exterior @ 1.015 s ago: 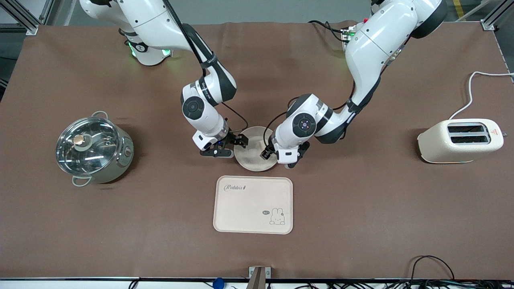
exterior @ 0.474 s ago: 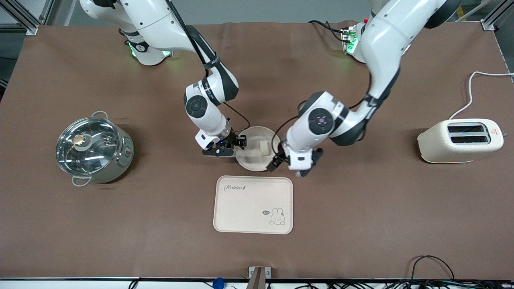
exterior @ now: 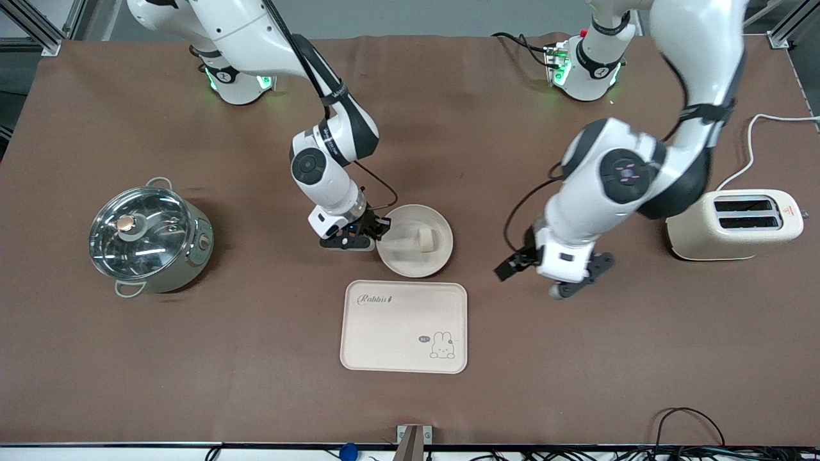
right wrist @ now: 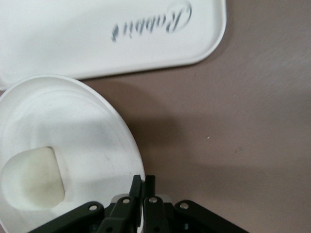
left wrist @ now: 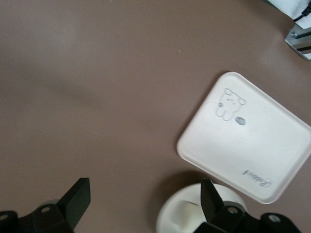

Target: Place bun in plate and plate on tray

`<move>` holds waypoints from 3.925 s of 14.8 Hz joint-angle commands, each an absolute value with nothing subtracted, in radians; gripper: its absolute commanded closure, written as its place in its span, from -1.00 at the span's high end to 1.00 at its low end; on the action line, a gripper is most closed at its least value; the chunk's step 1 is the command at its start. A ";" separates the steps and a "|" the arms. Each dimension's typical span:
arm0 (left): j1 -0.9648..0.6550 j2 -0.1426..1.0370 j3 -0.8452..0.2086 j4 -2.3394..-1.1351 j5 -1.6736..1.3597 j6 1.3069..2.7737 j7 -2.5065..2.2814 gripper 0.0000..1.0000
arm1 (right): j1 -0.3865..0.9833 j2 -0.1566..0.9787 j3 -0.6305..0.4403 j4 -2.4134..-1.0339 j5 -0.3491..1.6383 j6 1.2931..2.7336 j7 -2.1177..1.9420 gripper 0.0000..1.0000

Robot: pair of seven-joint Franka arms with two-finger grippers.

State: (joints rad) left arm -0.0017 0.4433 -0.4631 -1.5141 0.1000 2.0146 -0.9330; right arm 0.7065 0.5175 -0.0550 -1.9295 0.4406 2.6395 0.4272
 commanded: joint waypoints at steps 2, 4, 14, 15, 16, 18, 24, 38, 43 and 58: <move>0.104 0.347 -0.465 -1.499 0.118 1.870 -0.717 1.00 | 0.640 0.434 -0.052 -1.876 0.500 2.551 0.431 -1.00; 0.150 0.290 -0.463 -1.494 0.118 1.819 -0.611 1.00 | 0.620 0.509 -0.054 -1.734 0.500 2.546 0.426 -1.00; 0.108 0.075 -0.263 -1.480 0.098 1.543 -0.175 1.00 | 0.522 0.868 -0.054 -1.364 0.497 2.457 0.431 -1.00; 0.047 0.057 -0.199 -1.488 0.098 1.522 -0.169 1.00 | 0.522 0.880 -0.054 -1.355 0.497 2.457 0.431 -1.00; 0.008 0.046 -0.152 -1.502 0.091 1.516 -0.166 1.00 | 0.522 0.888 -0.054 -1.350 0.497 2.457 0.433 -1.00; -0.009 0.020 -0.106 -1.535 0.036 1.519 -0.138 1.00 | 0.519 0.913 -0.054 -1.322 0.497 2.459 0.433 -1.00; -0.002 -0.011 -0.104 -1.571 0.023 1.534 -0.132 1.00 | 0.512 0.956 -0.052 -1.287 0.499 2.494 0.431 -1.00; -0.002 0.000 -0.110 -1.571 0.018 1.563 -0.132 1.00 | 0.398 0.721 -0.060 -1.361 0.540 2.234 0.367 1.00; 0.000 -0.008 -0.112 -1.571 0.020 1.563 -0.126 1.00 | 0.304 0.569 -0.123 -1.362 0.375 2.024 0.301 1.00; -0.008 -0.098 -0.126 -1.681 -0.028 1.614 -0.084 1.00 | 0.014 -0.070 -0.117 -1.598 0.031 1.473 0.021 1.00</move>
State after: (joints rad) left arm -0.0060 -0.0752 -0.1198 -1.6549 -0.0132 1.5969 -0.0811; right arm 0.0351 0.0902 -0.1462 -1.4058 0.0521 1.4309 0.0288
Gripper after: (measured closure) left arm 0.000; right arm 0.000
